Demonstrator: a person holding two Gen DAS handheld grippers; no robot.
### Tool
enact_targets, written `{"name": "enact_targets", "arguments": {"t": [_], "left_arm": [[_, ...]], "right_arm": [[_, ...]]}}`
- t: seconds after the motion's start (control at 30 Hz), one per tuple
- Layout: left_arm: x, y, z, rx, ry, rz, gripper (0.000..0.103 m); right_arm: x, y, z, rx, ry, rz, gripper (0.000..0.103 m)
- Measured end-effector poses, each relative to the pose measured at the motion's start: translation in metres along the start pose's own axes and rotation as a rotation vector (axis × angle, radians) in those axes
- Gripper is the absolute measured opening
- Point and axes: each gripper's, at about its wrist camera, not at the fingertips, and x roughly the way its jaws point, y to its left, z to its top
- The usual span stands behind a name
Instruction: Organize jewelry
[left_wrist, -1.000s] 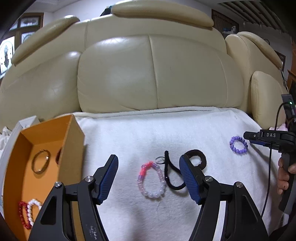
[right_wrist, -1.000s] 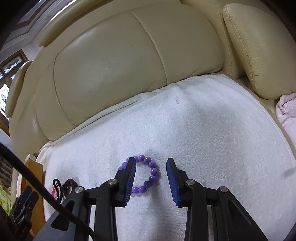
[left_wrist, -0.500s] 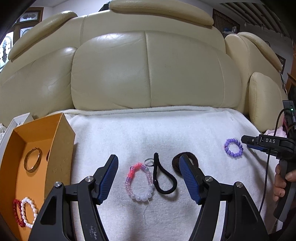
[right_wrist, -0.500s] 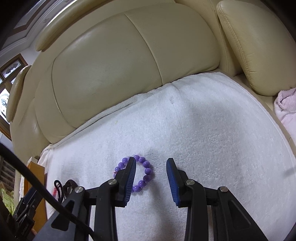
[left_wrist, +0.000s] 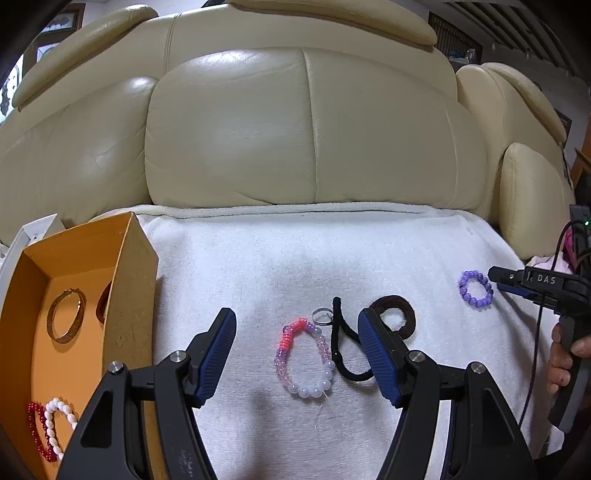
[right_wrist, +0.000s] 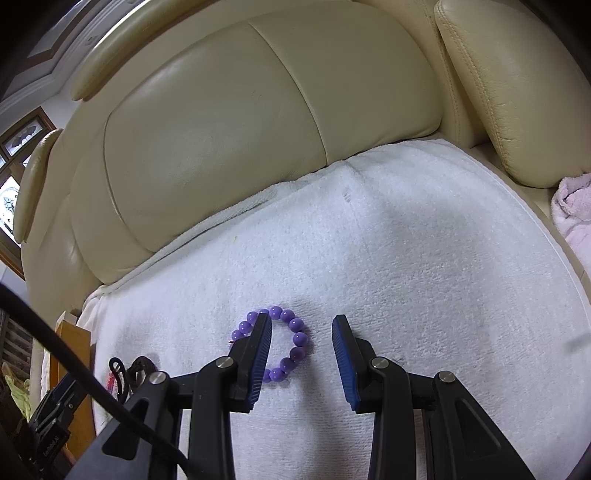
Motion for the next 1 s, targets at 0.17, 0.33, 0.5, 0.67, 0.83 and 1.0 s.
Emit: {"name": "enact_targets", "arguments": {"t": [0.17,0.33,0.5,0.67,0.83,1.0], "left_arm": [[0.004,-0.005,0.004,0.025,0.001,-0.039,0.069],[0.020,-0.012,0.006,0.017,0.034,-0.071,0.069],[0.034,-0.020,0.007,0.039,0.064,-0.086,0.051],[0.043,-0.020,0.007,0.026,0.091,-0.097,0.019],[0.036,-0.024,0.008,0.044,0.070,-0.111,0.007],[0.015,-0.030,0.010,0.085,0.028,-0.131,0.005]], "right_arm": [[0.000,-0.003,0.000,0.004,-0.001,-0.004,0.036],[0.003,-0.003,0.000,-0.005,0.000,-0.015,0.036],[0.006,-0.001,0.000,-0.010,-0.005,-0.024,0.036],[0.012,0.007,0.000,-0.045,-0.009,-0.028,0.037],[0.017,0.021,-0.006,-0.168,-0.002,-0.064,0.010],[0.008,0.028,-0.008,-0.211,-0.037,-0.071,0.010]]}}
